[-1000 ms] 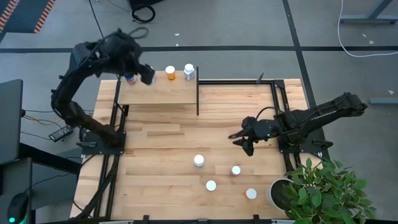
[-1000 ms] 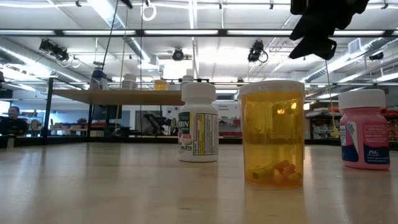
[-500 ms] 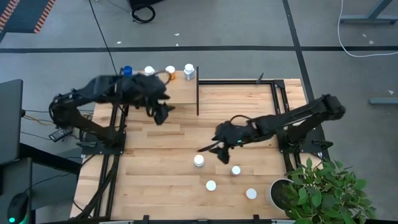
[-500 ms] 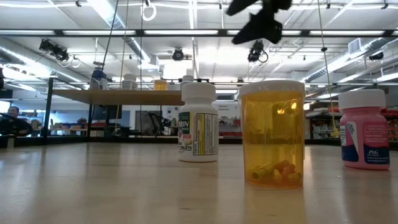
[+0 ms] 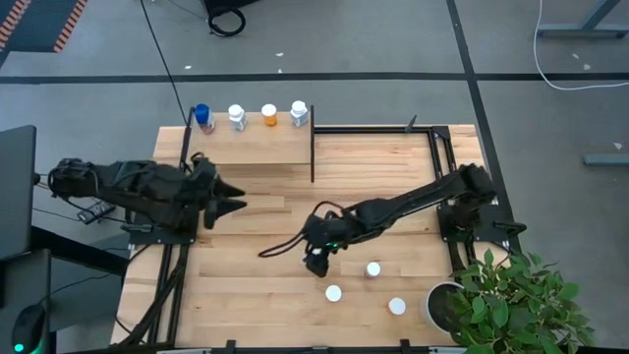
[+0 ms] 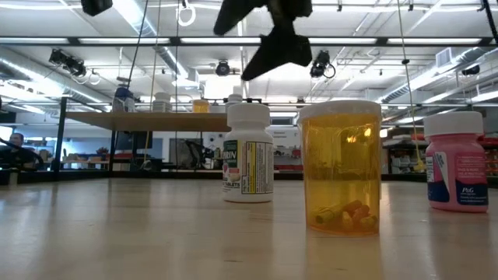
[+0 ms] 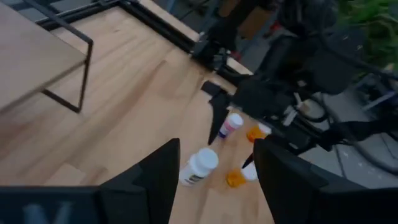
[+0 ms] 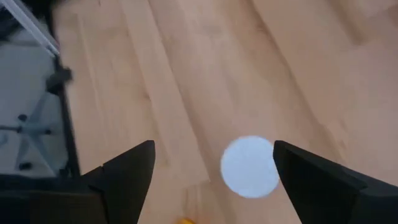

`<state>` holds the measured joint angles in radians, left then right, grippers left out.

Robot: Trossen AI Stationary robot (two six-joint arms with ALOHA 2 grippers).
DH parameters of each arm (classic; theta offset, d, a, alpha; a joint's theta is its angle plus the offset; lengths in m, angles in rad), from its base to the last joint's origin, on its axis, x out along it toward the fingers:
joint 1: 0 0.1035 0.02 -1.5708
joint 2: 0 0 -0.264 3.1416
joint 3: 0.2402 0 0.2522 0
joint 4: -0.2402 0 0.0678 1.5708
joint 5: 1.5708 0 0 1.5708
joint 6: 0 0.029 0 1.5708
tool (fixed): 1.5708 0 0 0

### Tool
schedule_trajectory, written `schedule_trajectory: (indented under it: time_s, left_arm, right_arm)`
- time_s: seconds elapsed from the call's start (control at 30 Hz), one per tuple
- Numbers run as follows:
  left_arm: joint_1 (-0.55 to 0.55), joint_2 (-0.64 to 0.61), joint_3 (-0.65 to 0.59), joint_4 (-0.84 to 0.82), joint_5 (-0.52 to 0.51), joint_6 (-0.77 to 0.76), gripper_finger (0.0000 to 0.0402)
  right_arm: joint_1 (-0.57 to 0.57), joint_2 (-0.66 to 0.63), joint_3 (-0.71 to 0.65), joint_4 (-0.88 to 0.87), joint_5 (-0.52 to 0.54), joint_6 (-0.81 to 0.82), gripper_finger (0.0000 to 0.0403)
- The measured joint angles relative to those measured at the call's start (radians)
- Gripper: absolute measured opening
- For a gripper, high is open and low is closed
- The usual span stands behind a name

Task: Pick and place medicine bottles onto shelf by color
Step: Put the white and green pill bottle on the shelf

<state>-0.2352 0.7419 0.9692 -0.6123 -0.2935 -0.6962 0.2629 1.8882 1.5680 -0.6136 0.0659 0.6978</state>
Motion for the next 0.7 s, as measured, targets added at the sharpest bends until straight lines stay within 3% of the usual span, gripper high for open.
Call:
schedule_trajectory:
  time_s: [0.2, 0.7]
  left_arm:
    - [-0.100, -0.070, -0.077, 0.043, -0.053, -0.029, 0.0190]
    - [-0.157, -0.069, -0.078, 0.041, -0.104, -0.003, 0.0185]
  right_arm:
    - [0.001, 0.110, 0.104, -0.198, -0.017, 0.050, 0.0335]
    - [-0.017, 0.148, 0.111, -0.211, 0.044, 0.112, 0.0327]
